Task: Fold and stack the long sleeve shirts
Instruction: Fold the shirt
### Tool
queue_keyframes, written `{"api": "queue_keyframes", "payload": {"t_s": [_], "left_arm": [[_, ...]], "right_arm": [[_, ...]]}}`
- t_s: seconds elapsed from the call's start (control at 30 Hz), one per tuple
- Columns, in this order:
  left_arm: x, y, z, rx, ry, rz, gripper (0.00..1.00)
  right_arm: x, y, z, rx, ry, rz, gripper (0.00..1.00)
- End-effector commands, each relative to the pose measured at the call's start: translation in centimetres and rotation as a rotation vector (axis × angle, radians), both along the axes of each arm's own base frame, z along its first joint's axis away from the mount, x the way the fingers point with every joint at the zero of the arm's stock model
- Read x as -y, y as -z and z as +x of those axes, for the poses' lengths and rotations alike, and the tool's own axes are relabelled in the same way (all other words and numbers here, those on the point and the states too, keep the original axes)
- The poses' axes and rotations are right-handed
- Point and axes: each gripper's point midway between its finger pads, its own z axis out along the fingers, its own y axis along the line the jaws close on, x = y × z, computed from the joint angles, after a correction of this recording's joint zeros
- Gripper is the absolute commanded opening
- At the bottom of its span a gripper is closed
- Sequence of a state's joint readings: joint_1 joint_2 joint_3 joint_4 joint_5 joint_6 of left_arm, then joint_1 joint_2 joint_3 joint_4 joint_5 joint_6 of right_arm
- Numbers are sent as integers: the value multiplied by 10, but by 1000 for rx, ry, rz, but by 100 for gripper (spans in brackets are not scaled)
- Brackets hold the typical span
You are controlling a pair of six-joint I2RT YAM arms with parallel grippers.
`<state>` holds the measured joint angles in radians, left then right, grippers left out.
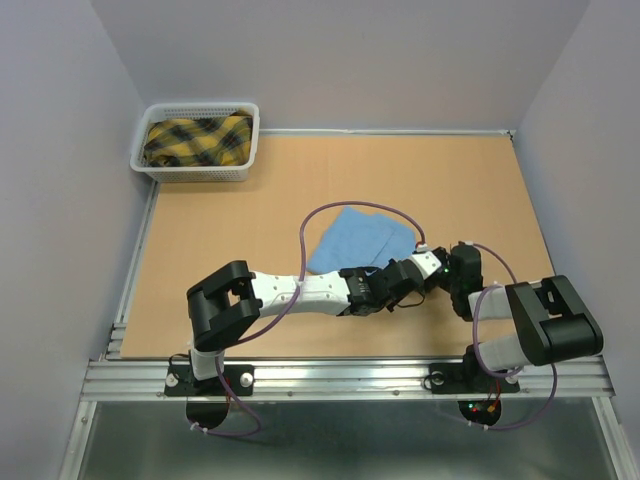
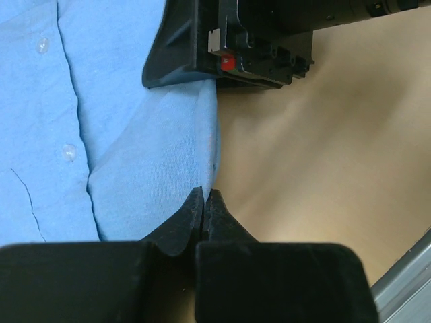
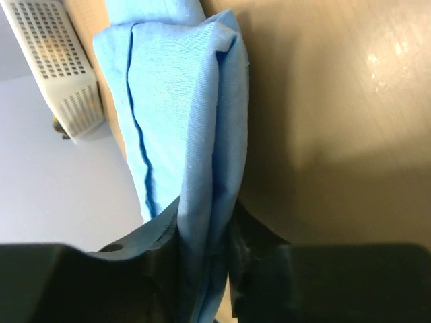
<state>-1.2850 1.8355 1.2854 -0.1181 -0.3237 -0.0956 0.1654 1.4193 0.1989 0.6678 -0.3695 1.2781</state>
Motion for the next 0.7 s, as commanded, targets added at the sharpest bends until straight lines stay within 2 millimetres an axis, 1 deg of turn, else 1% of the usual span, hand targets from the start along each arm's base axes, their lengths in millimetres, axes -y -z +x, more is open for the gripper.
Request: {"api": "queue_keyframes", "payload": {"t_s": [0.0,0.07,0.1,0.13,0.17,0.2,0.23,0.27,0.3,0.33,0.37,0.4,0.43,0.47,0.5,0.53,0.57,0.6,0.63,0.67], "left_arm": [[11,-25,1,1,-18,-100,0],[9,-27,0,-2,-24,-111,0],[9,-30,0,0,-24,-118,2],[8,-31,0,1,-28,-121,9],[8,-34,0,4,-28,-125,14],[7,-39,0,8,-29,-135,22],[5,-44,3,9,-36,-142,40],[4,-48,5,12,-44,-150,48],[2,-54,8,9,-59,-167,55],[-1,-66,10,8,-66,-195,68],[-6,-72,19,9,-90,-212,73],[-10,-78,23,9,-105,-228,78],[-14,-95,26,7,-111,-275,83],[-21,-103,35,8,-133,-295,85],[-27,-123,37,4,-138,-346,88],[-32,-134,41,4,-145,-377,89],[-37,-146,44,4,-150,-405,89],[-52,-163,54,8,-175,-447,89],[-62,-168,61,5,-203,-459,90],[-74,-171,70,1,-237,-464,90]], "right_arm": [[4,-11,9,91,19,-33,27],[3,-21,13,134,13,-41,18],[3,-26,15,151,9,-44,10],[3,-31,17,168,9,-45,6],[3,-32,19,171,6,-51,2],[2,-40,23,189,-5,-63,1],[2,-45,26,199,-10,-74,1],[2,-50,29,208,-13,-89,1],[5,-51,28,202,-22,-133,1],[6,-68,38,237,-19,-152,1],[7,-73,41,243,-21,-182,0],[14,-67,40,209,-24,-249,1],[15,-92,51,269,-21,-270,1],[17,-100,54,281,-16,-295,1],[20,-101,53,263,-32,-336,1],[21,-107,56,267,-42,-357,0],[23,-120,61,265,-44,-382,1],[25,-127,64,278,-60,-418,1],[26,-129,64,262,-72,-444,1],[28,-138,68,268,-77,-467,1]]}}
